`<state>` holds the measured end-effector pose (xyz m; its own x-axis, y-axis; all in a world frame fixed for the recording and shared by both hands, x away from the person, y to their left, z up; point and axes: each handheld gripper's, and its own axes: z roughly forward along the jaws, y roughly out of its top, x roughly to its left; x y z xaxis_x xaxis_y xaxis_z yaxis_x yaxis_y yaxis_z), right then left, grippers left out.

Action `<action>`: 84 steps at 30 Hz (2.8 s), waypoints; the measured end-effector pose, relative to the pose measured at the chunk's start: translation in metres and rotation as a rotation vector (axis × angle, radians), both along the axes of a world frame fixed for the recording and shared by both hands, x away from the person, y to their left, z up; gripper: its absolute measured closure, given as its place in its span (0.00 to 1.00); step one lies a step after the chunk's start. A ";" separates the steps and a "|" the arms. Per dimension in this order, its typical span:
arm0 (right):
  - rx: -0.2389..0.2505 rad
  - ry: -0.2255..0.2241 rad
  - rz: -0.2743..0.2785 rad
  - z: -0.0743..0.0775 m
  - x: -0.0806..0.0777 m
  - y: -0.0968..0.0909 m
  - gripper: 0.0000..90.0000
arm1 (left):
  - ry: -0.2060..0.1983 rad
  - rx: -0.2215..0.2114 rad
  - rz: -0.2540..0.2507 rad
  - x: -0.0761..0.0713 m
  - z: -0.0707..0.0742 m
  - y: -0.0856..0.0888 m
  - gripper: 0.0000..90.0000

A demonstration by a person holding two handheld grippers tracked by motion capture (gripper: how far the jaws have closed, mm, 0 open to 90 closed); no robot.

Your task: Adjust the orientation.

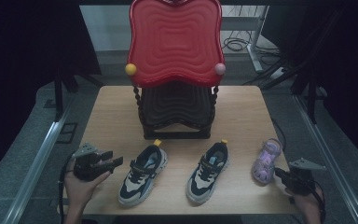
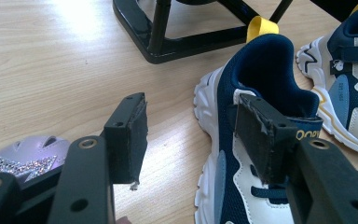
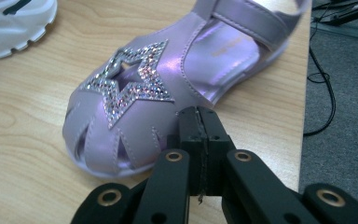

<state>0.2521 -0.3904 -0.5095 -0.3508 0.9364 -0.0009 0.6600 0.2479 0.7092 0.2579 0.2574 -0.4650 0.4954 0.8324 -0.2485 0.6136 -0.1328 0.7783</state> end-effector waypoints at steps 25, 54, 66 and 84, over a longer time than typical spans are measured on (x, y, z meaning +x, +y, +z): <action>-0.027 0.012 0.078 0.002 0.000 0.021 1.00 | 0.009 -0.001 0.006 0.001 -0.002 0.003 0.48; -0.059 0.024 0.066 -0.002 0.011 0.062 1.00 | 0.014 0.001 0.007 0.002 -0.005 0.005 0.49; -0.106 0.018 0.081 -0.005 0.028 0.085 1.00 | 0.018 0.004 0.011 0.002 -0.006 0.004 0.49; -0.042 -0.028 0.047 0.009 0.030 0.089 1.00 | 0.016 0.006 0.015 0.003 -0.006 0.005 0.49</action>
